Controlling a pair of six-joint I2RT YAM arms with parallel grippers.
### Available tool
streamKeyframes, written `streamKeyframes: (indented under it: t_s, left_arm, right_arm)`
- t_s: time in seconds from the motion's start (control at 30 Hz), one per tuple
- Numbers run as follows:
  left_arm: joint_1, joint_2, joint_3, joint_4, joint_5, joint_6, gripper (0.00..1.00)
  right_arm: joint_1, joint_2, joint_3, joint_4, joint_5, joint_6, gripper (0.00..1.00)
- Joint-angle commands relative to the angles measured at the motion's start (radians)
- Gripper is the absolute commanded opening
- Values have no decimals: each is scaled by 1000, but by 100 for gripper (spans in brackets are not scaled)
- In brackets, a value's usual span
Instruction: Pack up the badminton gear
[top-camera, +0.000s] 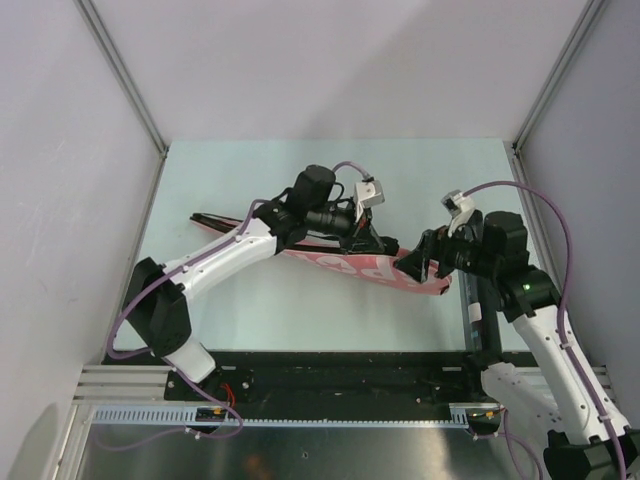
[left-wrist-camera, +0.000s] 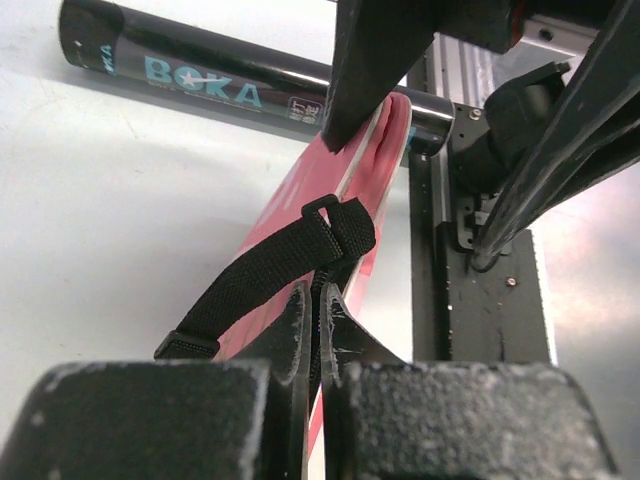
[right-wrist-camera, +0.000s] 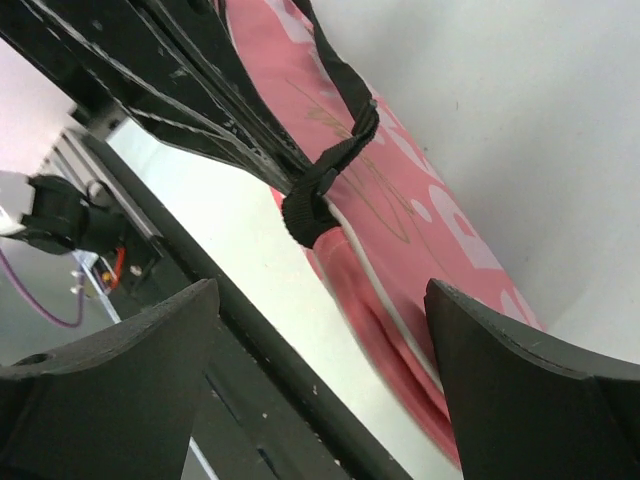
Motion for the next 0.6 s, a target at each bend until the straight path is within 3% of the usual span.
streamKeyframes:
  t_s: [0.0, 0.1, 0.2, 0.27, 0.43, 0.57]
  left_arm:
    - [34, 2, 55, 35, 90, -62, 0]
    - [47, 4, 52, 33, 105, -66, 0]
    - [66, 9, 52, 27, 125, -76, 0]
    - [72, 4, 49, 22, 130, -75, 0]
    - [103, -22, 35, 9, 122, -85, 0]
    - [117, -62, 23, 6, 131, -130, 0]
  right_arm:
    - [80, 23, 11, -64, 123, -71, 88]
    - [109, 59, 14, -33, 204, -72, 83]
    - [130, 98, 13, -32, 220, -81, 72]
    - [135, 116, 13, -35, 266, -86, 42]
    - [135, 136, 13, -46, 277, -109, 0]
    - [135, 135, 11, -30, 247, -112, 0]
